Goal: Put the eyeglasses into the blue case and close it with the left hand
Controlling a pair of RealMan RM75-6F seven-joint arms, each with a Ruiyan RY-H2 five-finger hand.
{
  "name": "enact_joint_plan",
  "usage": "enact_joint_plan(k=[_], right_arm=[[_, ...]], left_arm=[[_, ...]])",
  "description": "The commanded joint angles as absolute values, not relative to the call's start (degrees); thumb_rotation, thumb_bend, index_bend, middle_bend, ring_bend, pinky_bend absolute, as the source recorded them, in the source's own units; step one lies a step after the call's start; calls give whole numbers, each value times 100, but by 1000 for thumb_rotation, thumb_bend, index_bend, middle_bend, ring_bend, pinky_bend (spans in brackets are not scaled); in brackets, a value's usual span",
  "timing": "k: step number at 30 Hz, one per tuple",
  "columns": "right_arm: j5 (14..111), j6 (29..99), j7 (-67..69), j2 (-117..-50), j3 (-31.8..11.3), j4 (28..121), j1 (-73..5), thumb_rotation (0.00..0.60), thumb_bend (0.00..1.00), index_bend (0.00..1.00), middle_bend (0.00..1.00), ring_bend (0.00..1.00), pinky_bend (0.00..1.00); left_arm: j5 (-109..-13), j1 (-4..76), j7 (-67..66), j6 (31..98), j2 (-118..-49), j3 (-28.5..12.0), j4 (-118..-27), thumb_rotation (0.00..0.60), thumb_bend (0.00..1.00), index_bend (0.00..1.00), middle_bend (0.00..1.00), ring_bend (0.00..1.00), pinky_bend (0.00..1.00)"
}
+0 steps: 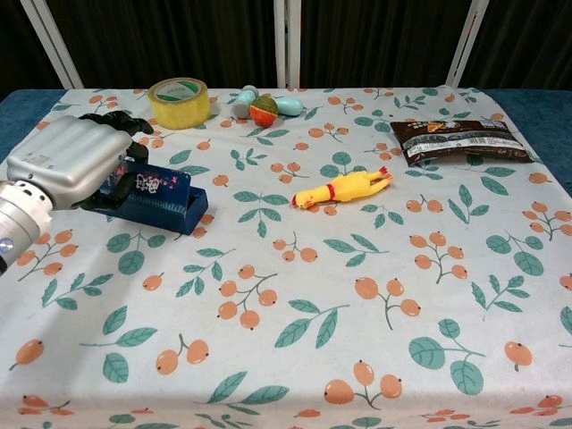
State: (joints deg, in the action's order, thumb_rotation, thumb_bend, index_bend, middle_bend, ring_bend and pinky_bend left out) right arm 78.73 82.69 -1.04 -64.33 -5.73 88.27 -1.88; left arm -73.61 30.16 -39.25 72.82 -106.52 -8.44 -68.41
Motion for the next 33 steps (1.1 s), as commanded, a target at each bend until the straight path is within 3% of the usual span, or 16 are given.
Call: enact_joint_plan(k=[1, 3, 10, 13, 25, 30, 33], right_arm=[[7859, 8252, -105, -6435, -576, 8824, -196, 600, 292, 0, 0, 0, 0], [7841, 8240, -104, -6436, -578, 8817, -198, 600, 292, 0, 0, 0, 0], [7802, 8234, -67, -6451, -585, 8781, -190, 600, 293, 0, 0, 0, 0], [7809, 8244, -57, -6446, -585, 8784, -187, 600, 292, 0, 0, 0, 0], [7801, 8294, 37, -6429, -601, 8760, -156, 600, 293, 0, 0, 0, 0], [7834, 8318, 59, -6435, -608, 8760, -162, 600, 294, 0, 0, 0, 0], [7877, 8380, 74, -6435, -623, 8758, -159, 600, 294, 0, 0, 0, 0]], left_arm=[[-7365, 3083, -3847, 7244, -10750, -905, -6678, 600, 514, 803, 136, 84, 180], [-7418, 3120, -3754, 7255, -10777, -930, -6601, 600, 509, 752, 135, 84, 180], [-7570, 3223, -3483, 7264, -10892, -967, -6328, 600, 426, 262, 130, 84, 180], [-7566, 3279, -3445, 7223, -10984, -1005, -6173, 600, 418, 149, 123, 84, 180], [-7588, 3386, -3250, 7266, -11230, -1120, -5743, 600, 365, 44, 117, 83, 180], [-7666, 3310, -3208, 7520, -11044, -1170, -6072, 600, 316, 42, 116, 84, 180], [-7719, 3167, -3202, 7795, -10770, -1203, -6515, 600, 233, 42, 116, 83, 180]])
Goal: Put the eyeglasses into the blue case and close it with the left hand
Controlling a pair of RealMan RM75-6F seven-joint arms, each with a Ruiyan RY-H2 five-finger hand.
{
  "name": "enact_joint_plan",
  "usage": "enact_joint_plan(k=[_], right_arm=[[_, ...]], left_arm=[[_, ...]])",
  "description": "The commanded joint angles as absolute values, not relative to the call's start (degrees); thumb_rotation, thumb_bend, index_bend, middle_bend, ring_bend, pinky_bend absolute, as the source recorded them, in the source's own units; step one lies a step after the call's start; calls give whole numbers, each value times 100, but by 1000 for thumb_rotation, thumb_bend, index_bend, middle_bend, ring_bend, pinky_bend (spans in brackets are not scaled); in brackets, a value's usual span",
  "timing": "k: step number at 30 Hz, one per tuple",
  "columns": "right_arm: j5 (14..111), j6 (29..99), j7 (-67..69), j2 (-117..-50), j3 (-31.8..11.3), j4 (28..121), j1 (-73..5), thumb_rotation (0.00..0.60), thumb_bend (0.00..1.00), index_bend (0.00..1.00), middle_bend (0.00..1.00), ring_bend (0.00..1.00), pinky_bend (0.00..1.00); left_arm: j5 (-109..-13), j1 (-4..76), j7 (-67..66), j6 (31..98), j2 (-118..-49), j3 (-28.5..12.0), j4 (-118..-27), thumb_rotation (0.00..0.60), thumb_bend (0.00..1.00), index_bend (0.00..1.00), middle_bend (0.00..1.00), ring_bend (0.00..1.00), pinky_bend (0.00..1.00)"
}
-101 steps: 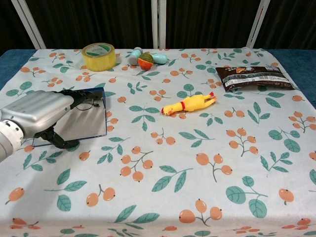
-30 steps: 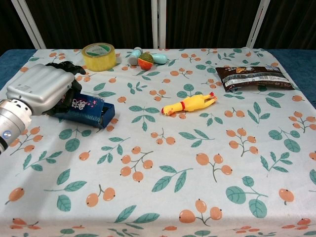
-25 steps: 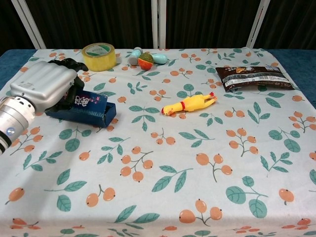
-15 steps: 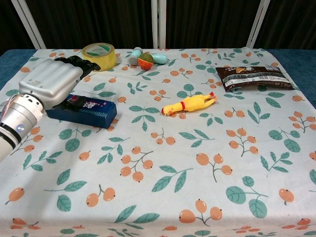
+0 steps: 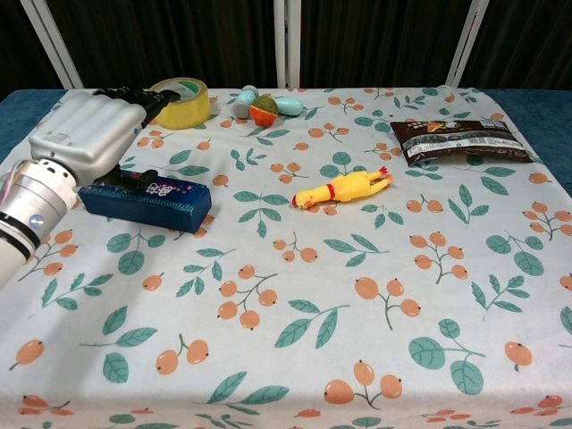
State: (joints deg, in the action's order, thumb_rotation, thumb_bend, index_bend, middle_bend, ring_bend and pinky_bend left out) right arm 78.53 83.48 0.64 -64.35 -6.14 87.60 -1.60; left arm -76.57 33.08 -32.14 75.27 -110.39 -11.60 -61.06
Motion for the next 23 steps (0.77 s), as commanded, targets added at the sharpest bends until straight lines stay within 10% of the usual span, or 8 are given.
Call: enact_joint_plan(k=[1, 7, 11, 14, 23], right_arm=[[7899, 8407, 81, -6433, -628, 8755, -157, 600, 294, 0, 0, 0, 0], [7980, 8460, 54, -6390, -597, 8747, -139, 600, 294, 0, 0, 0, 0], [8116, 8469, 10, -6340, -492, 8693, -112, 600, 290, 0, 0, 0, 0], [8192, 8470, -31, -6312, -412, 8644, -82, 600, 280, 0, 0, 0, 0], [8168, 8469, -208, -6330, -371, 8669, -45, 600, 249, 0, 0, 0, 0]], left_arm=[[-7717, 3069, -3206, 7907, -10599, -1203, -6780, 600, 197, 42, 116, 84, 180], [-7789, 2409, -2612, 8127, -9334, -814, -8257, 566, 99, 43, 107, 84, 188], [-7866, 1960, -2265, 8150, -8502, -323, -8722, 180, 92, 44, 48, 63, 186], [-8007, 1687, -1986, 8227, -8030, -15, -8845, 46, 79, 43, 19, 43, 181], [-8747, 1105, -896, 8944, -7603, 381, -8015, 103, 90, 43, 12, 39, 180]])
